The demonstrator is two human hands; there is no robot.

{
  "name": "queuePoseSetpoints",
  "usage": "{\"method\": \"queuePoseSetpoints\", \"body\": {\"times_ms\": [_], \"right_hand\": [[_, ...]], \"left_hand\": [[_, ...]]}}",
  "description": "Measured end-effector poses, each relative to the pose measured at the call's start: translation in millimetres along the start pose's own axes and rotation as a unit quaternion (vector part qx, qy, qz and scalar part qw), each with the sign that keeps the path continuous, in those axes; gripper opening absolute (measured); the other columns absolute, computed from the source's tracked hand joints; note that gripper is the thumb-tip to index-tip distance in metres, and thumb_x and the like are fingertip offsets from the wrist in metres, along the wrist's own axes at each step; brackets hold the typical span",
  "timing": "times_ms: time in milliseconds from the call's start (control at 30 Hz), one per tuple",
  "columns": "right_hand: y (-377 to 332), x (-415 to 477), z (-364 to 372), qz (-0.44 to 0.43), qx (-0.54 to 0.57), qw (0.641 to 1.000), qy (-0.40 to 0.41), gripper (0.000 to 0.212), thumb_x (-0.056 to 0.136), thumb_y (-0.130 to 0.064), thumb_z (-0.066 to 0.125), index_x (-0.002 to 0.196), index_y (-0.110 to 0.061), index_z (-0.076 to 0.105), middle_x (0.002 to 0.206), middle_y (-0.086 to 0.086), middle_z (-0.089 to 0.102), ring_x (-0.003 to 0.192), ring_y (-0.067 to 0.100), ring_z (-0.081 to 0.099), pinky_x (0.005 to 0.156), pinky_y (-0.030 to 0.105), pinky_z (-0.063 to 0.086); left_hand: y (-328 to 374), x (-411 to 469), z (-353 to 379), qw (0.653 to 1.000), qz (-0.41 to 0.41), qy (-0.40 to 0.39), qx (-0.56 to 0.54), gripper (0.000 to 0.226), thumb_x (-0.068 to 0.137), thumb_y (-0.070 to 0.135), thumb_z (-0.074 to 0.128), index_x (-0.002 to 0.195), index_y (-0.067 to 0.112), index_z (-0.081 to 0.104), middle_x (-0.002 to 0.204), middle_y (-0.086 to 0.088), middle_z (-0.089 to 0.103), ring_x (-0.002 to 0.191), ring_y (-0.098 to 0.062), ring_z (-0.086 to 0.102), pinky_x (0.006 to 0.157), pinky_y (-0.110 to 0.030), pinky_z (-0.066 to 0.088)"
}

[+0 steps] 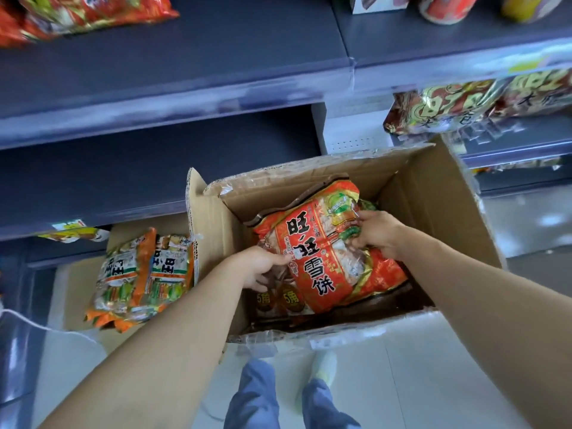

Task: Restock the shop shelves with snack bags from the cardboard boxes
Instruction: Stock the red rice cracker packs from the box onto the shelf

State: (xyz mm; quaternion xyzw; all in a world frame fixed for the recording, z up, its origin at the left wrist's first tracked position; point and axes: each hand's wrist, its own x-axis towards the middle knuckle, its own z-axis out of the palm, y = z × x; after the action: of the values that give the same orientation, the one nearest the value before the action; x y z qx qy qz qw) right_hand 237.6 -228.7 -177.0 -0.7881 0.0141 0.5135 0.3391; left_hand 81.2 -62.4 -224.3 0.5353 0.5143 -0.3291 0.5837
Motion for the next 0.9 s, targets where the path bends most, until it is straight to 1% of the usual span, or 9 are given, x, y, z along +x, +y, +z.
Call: {"method": "queuePoseSetpoints", "body": {"times_ms": [133,200,333,433,533,667,767,800,900], "right_hand": [[-1.2,-36.2,-30.6,-0.024,0.022,0.999,-0.026,0.054,0.084,0.021,0.05,0.132,-0.003,0.05,0.127,0.025,0.057,0.119,0.041,0.055,0.1,0.046,0.045],[-4.3,-53.3,-44.2,-0.022,0.07,0.997,-0.031,0.052,0.084,0.023,0.046,0.125,-0.007,0.057,0.116,0.021,0.065,0.11,0.037,0.061,0.1,0.053,0.045],[-20.2,-83.4,-69.5,-0.068,0.1,0.992,-0.017,0.05,0.087,0.02,0.044,0.121,-0.014,0.059,0.112,0.018,0.067,0.105,0.035,0.064,0.095,0.054,0.047],[-43.1,-108.4,-80.1,-0.119,0.096,0.988,0.013,0.045,0.087,0.018,0.046,0.118,-0.013,0.059,0.112,0.019,0.067,0.103,0.036,0.064,0.094,0.053,0.048],[-71.6,-134.1,-81.3,-0.162,0.087,0.982,0.038,0.04,0.088,0.016,0.046,0.108,-0.014,0.061,0.104,0.017,0.069,0.094,0.034,0.067,0.086,0.05,0.053],[-117.4,-154.8,-61.7,-0.235,0.058,0.965,0.099,0.038,0.086,0.013,0.044,0.11,-0.009,0.064,0.096,0.014,0.07,0.089,0.032,0.066,0.08,0.043,0.055],[-154.7,-164.3,-33.4,-0.28,0.004,0.95,0.135,0.024,0.085,0.011,0.046,0.097,-0.005,0.06,0.083,0.01,0.062,0.076,0.024,0.055,0.065,0.032,0.046],[-166.7,-166.9,-22.3,-0.286,-0.018,0.948,0.138,0.023,0.086,0.01,0.047,0.101,-0.005,0.057,0.087,0.012,0.061,0.079,0.024,0.054,0.067,0.034,0.047],[-202.7,-163.2,10.8,-0.293,-0.06,0.944,0.136,0.034,0.088,0.008,0.046,0.12,-0.005,0.046,0.113,0.016,0.057,0.1,0.032,0.057,0.089,0.049,0.049]], "left_hand": [[11.3,-32.8,5.7,0.996,0.033,-0.051,-0.064,0.105,0.055,0.033,0.089,0.143,0.018,0.035,0.15,-0.009,0.036,0.135,-0.033,0.037,0.102,-0.05,0.042],[19.9,-52.4,8.6,0.991,0.072,-0.054,-0.102,0.111,0.048,0.03,0.092,0.142,0.02,0.033,0.148,-0.008,0.039,0.137,-0.031,0.034,0.104,-0.053,0.037],[41.3,-98.1,12.2,0.981,0.14,0.0,-0.133,0.1,0.068,0.024,0.084,0.144,0.02,0.019,0.15,-0.009,0.032,0.139,-0.032,0.03,0.103,-0.054,0.036],[56.0,-136.7,7.6,0.969,0.205,0.028,-0.135,0.093,0.066,0.03,0.085,0.138,0.022,0.026,0.14,-0.004,0.047,0.117,-0.024,0.051,0.098,-0.052,0.041],[70.1,-173.2,-5.2,0.946,0.275,0.097,-0.142,0.077,0.071,0.027,0.082,0.126,0.017,0.031,0.125,0.0,0.055,0.103,-0.019,0.057,0.093,-0.047,0.046],[79.5,-220.3,-32.4,0.902,0.364,0.182,-0.146,0.059,0.077,0.014,0.077,0.118,0.016,0.035,0.108,0.002,0.057,0.09,-0.012,0.059,0.069,-0.03,0.048],[78.6,-243.6,-61.9,0.871,0.396,0.254,-0.14,0.055,0.077,0.012,0.076,0.12,0.015,0.043,0.12,-0.002,0.056,0.105,-0.019,0.058,0.084,-0.035,0.049],[78.2,-249.4,-72.6,0.862,0.401,0.277,-0.137,0.049,0.077,0.011,0.075,0.116,0.015,0.046,0.121,-0.004,0.057,0.106,-0.019,0.058,0.087,-0.036,0.049],[77.7,-260.7,-106.1,0.835,0.416,0.331,-0.14,0.036,0.081,0.009,0.072,0.108,0.015,0.05,0.116,-0.004,0.059,0.101,-0.018,0.057,0.085,-0.035,0.048]]}}
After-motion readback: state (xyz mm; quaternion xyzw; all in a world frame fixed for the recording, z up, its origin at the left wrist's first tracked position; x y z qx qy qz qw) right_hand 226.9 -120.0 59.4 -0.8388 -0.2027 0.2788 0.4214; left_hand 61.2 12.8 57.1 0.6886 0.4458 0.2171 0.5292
